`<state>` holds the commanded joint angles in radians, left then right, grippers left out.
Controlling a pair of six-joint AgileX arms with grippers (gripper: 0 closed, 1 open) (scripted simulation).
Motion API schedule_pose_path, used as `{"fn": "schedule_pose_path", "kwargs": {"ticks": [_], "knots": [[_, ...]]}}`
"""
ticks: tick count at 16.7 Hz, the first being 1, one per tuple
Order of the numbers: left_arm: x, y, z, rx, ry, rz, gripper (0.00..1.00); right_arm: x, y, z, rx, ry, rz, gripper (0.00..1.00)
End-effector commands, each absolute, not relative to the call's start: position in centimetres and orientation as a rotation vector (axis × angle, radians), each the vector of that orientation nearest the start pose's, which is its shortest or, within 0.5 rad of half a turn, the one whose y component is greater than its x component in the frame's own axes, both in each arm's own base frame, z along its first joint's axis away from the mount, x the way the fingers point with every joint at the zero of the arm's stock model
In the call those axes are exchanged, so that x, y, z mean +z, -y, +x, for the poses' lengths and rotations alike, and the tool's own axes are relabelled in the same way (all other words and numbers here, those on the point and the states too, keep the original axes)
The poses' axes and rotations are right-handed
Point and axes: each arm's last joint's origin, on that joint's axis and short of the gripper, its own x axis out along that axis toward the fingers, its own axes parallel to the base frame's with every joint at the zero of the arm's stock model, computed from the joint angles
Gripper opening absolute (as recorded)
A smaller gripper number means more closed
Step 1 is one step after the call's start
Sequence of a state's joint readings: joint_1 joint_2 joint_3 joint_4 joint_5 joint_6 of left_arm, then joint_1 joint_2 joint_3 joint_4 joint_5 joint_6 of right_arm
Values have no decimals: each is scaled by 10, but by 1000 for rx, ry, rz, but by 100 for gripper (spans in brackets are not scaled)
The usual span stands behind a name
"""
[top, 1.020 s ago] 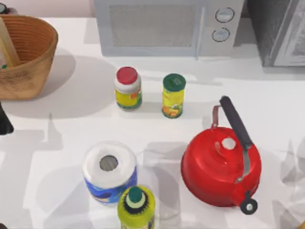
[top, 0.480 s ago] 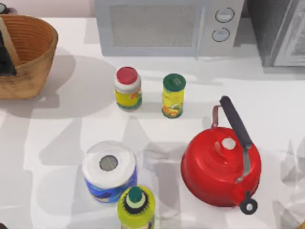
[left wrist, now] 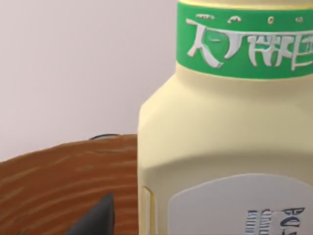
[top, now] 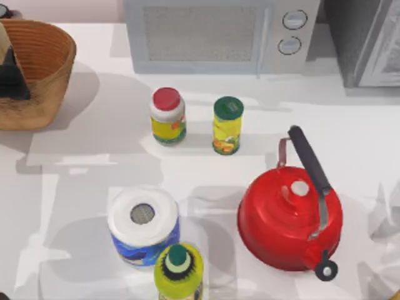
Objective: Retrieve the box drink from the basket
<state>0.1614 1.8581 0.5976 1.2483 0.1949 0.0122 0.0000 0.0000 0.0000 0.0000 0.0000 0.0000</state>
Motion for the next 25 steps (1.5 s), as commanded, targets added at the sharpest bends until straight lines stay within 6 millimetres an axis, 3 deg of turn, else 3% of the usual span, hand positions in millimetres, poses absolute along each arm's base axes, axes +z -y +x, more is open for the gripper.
{"fn": "schedule_pose_path", "kwargs": {"ticks": [3, 10, 19, 24, 25], "knots": [[128, -52, 332, -13, -7, -5, 100, 160, 1, 106, 0, 0, 0, 100], [131, -50, 333, -14, 2, 0, 100, 160, 1, 106, 0, 0, 0, 100], [127, -51, 380, -13, -7, -5, 100, 160, 1, 106, 0, 0, 0, 100], [127, -51, 382, -13, -7, -5, 100, 160, 1, 106, 0, 0, 0, 100], [127, -51, 382, -13, -7, -5, 92, 160, 1, 106, 0, 0, 0, 100]]}}
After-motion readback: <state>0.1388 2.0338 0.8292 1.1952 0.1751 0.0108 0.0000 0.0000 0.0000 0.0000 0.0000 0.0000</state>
